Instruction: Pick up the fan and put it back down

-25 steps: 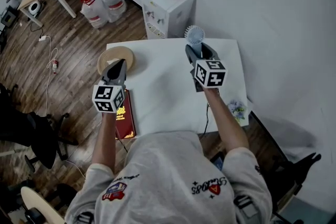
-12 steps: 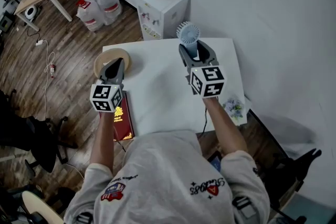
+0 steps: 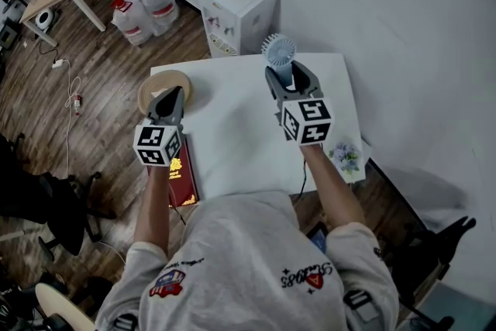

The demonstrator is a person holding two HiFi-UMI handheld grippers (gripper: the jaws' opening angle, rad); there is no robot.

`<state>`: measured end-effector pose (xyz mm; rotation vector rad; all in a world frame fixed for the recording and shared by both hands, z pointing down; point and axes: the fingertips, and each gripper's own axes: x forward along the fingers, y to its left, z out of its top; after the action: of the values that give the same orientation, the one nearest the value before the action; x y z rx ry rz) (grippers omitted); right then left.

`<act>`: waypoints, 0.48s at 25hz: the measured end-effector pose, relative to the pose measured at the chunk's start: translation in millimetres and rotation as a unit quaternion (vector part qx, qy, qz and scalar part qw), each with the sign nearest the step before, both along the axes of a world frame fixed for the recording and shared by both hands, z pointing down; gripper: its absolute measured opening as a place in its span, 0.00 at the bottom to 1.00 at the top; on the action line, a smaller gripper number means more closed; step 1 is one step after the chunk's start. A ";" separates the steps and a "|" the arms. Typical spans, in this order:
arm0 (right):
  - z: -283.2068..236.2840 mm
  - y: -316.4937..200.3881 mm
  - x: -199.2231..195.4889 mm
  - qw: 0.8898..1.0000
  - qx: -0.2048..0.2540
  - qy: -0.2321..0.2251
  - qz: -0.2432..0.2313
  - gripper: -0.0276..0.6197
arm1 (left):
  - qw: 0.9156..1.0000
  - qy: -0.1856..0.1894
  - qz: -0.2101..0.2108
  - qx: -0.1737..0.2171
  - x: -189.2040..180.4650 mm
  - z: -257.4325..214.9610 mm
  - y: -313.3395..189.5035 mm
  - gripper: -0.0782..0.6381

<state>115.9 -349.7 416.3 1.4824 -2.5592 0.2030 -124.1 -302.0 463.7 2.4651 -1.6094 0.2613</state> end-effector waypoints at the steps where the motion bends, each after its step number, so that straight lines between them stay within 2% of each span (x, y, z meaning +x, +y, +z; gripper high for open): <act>1: 0.6 0.1 1.6 1.000 -0.001 0.000 0.001 0.38 | 1.000 0.001 0.001 0.000 1.5 -0.6 -0.6 0.12; 12: 19.5 -1.9 40.7 0.999 -0.019 0.012 0.029 0.38 | 1.000 -0.001 0.023 -0.009 28.4 9.6 -5.3 0.12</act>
<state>156.5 -351.5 435.8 1.5369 -2.4820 0.2395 -95.7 -307.3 473.4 2.4923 -1.5447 0.2851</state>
